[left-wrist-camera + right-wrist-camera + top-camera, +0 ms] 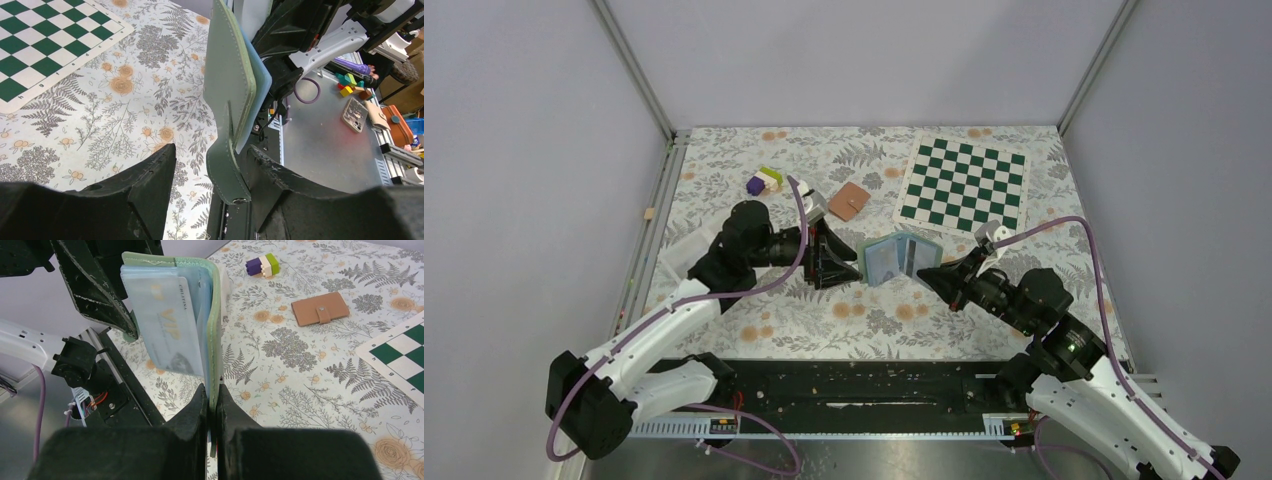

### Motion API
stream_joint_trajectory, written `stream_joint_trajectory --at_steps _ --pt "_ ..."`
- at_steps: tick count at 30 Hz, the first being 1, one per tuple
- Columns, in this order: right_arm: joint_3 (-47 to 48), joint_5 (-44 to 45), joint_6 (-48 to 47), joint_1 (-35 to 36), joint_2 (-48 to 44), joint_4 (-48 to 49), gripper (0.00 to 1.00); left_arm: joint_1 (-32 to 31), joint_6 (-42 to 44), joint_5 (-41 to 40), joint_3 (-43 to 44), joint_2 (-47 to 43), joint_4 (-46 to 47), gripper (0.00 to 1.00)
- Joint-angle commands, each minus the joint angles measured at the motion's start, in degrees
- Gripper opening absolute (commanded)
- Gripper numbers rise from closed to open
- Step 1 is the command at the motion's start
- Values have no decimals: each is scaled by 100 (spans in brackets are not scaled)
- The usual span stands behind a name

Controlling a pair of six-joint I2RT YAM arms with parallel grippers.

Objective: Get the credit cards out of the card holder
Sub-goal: Remove the credit card from the card holder.

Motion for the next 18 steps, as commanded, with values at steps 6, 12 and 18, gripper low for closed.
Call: stream_joint_trajectory --at_steps 6,12,18 --pt "-23 -99 176 -14 -9 496 0 5 -309 277 -22 63 961 69" --pt "-8 -75 216 -14 -5 502 0 5 -553 408 -127 26 1321 73" --pt "-14 -104 318 -13 3 510 0 5 -579 363 -63 135 1278 70"
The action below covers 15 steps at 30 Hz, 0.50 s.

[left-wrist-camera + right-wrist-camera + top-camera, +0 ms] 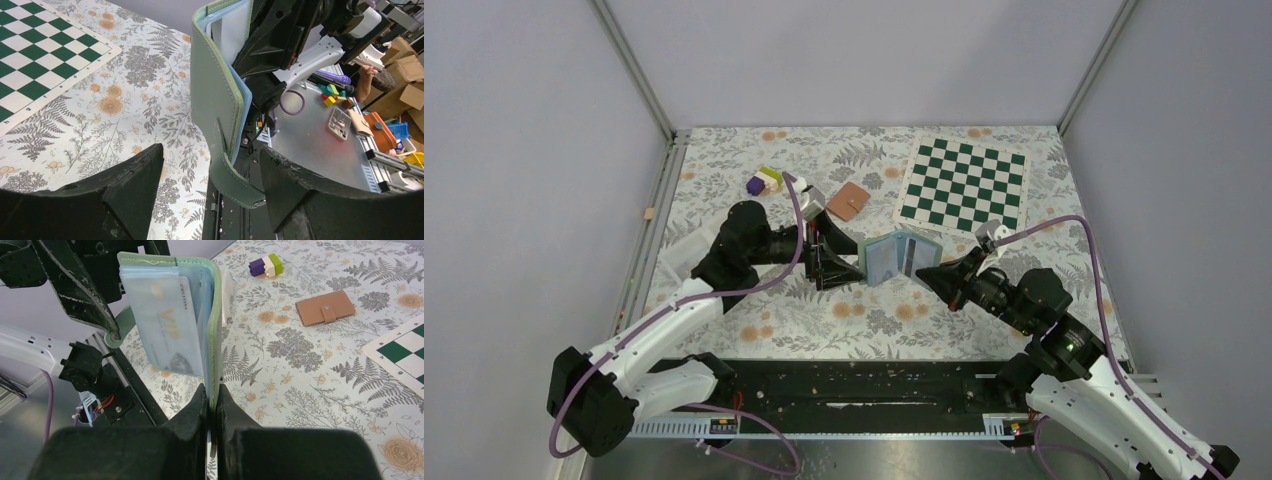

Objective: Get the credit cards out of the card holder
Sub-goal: Remove the credit card from the card holder.

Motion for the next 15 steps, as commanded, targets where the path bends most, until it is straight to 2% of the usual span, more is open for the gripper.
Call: stream_joint_trajectory --at_steps 1,7,15 --pt "53 -102 125 -13 1 381 0 2 -54 63 55 26 334 70" --pt "56 -137 176 -15 75 569 0 3 4 -147 101 22 210 72" --pt "75 -173 196 -18 160 610 0 -7 68 -194 150 166 129 69"
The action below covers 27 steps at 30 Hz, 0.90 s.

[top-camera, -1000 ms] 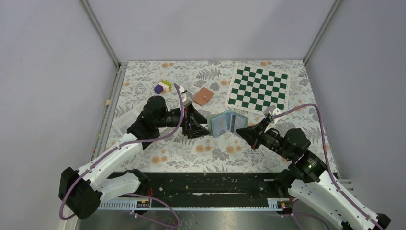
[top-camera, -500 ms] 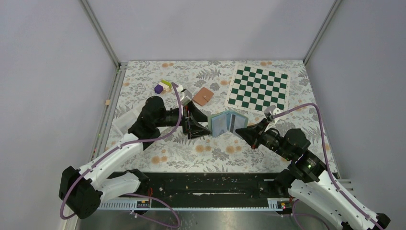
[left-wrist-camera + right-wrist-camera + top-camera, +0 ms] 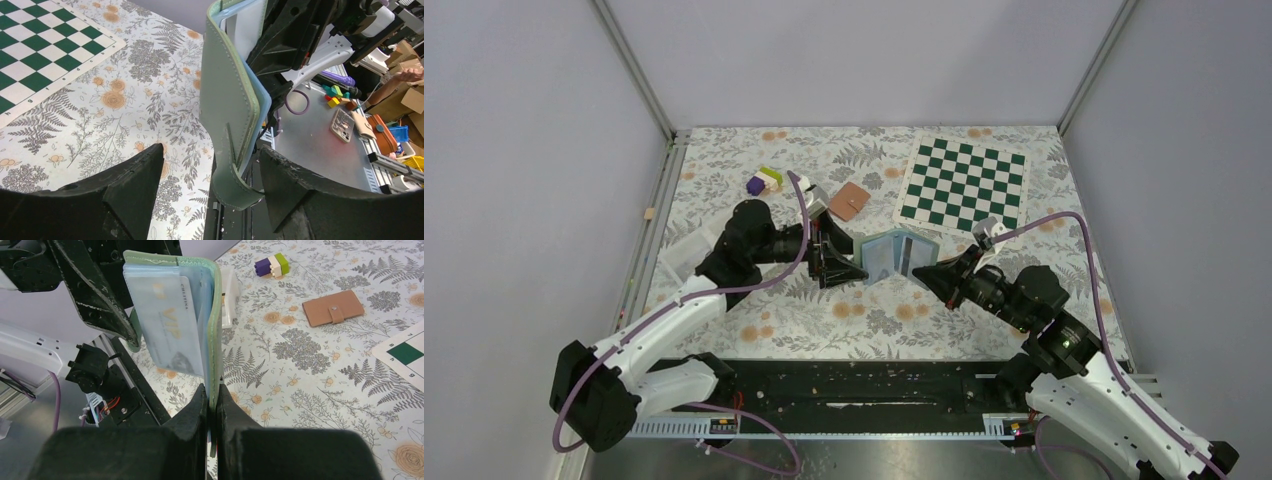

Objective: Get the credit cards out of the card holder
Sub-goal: Remove the credit card from the card holder.

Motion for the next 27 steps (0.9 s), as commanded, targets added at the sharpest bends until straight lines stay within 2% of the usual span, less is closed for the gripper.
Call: stream_joint_trajectory --at_steps 1,3,5,8,12,14,17,27 --pt "70 -72 59 -14 4 438 0 -6 114 -84 146 28 115 67" --pt "77 -76 56 -15 3 428 0 -1 139 -25 146 37 115 60" --pt "64 -75 68 -12 -6 422 0 4 149 49 146 45 111 46" --pt "59 -54 79 -20 18 382 0 2 190 99 124 -10 52 31" --pt "135 -4 114 -20 98 301 0 10 344 135 79 -216 -112 20" --pt "178 36 134 -27 129 58 0 1 420 166 73 -309 -219 20" --pt "211 8 167 -21 128 1 0 3 574 214 119 -396 -443 30" --pt "215 -109 305 -28 29 5 0 2 418 408 151 -210 -241 31"
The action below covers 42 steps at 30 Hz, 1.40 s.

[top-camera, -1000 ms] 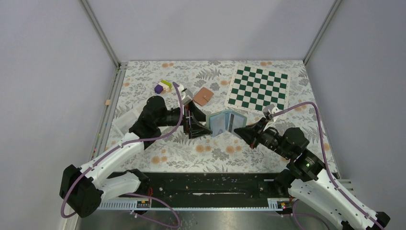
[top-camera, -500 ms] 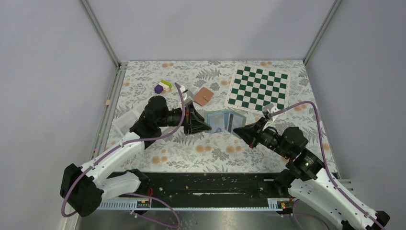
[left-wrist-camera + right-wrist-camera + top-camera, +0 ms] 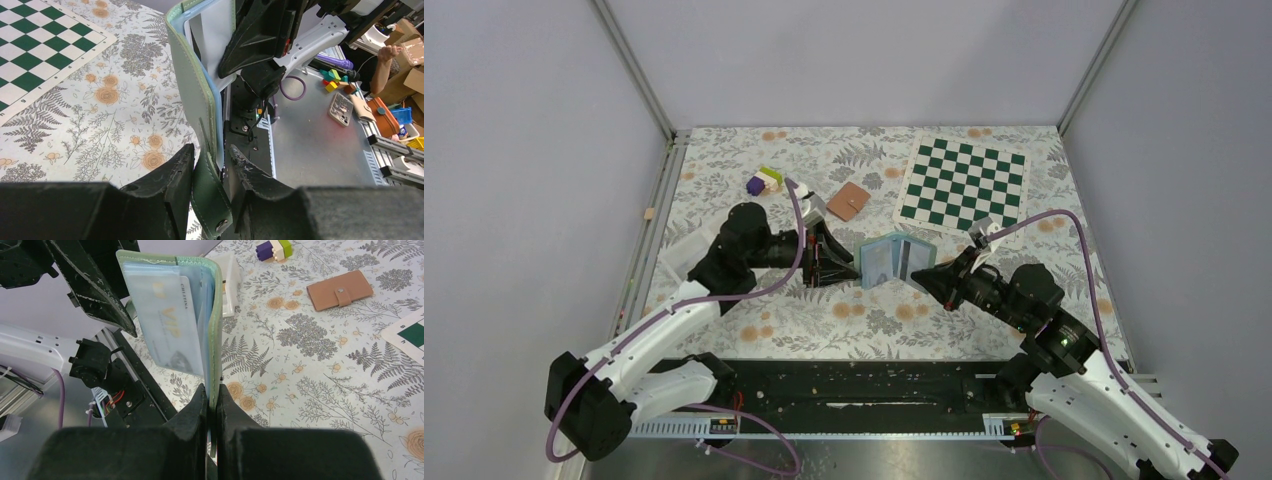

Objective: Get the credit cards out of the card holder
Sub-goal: Remove the credit card from the card holder.

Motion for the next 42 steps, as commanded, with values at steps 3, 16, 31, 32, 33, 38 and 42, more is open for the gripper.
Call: stream_joint_trajectory --at_steps 3,16,31,32,33,38,42 --pt "201 -97 133 -29 -64 228 0 2 -22 201 180 163 298 31" --pt "198 -152 156 -25 -56 311 0 2 71 62 283 278 57 32" --pt "117 -159 29 -24 199 254 0 2 -43 -482 586 430 -513 41" --pt "104 -139 32 -26 199 254 0 4 -44 -509 590 436 -546 43" --pt "102 -133 31 -26 200 260 0 2 -44 -533 598 450 -587 47" --pt "78 -65 32 -21 185 260 0 3 -69 -556 627 501 -699 49" --pt "72 66 11 -25 177 228 0 2 -60 -591 652 522 -882 53"
